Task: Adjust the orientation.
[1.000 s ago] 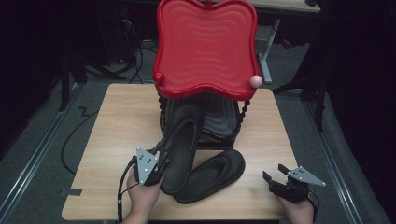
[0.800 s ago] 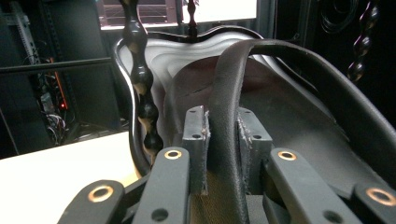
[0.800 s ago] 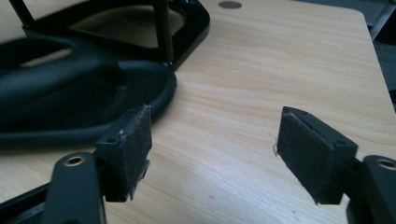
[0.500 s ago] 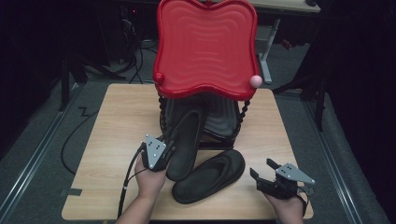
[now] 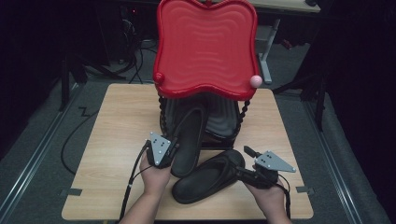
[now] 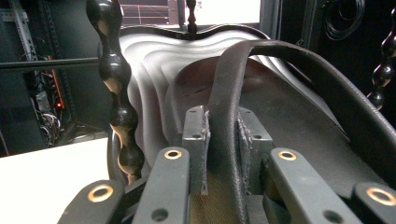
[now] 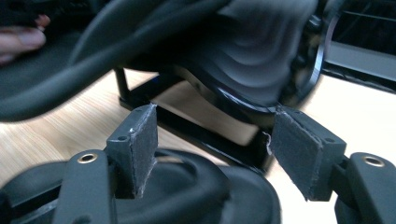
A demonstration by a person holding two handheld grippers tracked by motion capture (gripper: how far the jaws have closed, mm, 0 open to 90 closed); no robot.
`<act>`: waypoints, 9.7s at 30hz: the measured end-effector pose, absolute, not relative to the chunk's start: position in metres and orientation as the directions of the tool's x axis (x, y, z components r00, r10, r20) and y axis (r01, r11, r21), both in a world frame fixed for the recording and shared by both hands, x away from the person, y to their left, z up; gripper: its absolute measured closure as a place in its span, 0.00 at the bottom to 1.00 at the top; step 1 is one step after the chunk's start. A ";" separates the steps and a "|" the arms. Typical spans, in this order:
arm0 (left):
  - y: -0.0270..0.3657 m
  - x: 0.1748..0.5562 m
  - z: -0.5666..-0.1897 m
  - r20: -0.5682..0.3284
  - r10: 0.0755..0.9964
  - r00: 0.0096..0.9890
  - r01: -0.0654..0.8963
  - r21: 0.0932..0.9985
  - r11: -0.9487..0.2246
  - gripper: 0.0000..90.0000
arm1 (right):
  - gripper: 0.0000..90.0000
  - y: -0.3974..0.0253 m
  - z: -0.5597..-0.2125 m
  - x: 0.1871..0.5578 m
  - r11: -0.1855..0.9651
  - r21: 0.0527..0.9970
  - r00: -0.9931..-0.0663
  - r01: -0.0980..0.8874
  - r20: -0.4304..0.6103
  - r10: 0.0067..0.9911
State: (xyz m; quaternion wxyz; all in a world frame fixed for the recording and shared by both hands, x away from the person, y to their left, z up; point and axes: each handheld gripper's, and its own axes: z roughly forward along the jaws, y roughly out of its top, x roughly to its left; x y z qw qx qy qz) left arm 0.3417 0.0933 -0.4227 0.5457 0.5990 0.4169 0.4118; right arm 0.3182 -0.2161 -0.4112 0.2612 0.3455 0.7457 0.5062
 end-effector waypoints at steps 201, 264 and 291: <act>0.144 0.293 -0.491 0.087 0.892 0.444 0.220 0.954 -0.202 0.60 | 0.65 -0.180 -0.434 0.329 0.233 0.935 -0.507 0.268 -0.069 0.859; 0.033 0.283 -0.494 0.037 0.706 0.707 0.298 0.889 -0.346 0.92 | 0.75 -0.248 -0.505 0.308 0.281 0.770 -0.434 0.573 -0.007 0.901; 0.074 0.266 -0.501 -0.060 0.788 0.613 0.390 0.890 -0.236 0.85 | 0.74 -0.197 -0.507 0.329 0.347 0.758 -0.565 0.552 0.034 0.825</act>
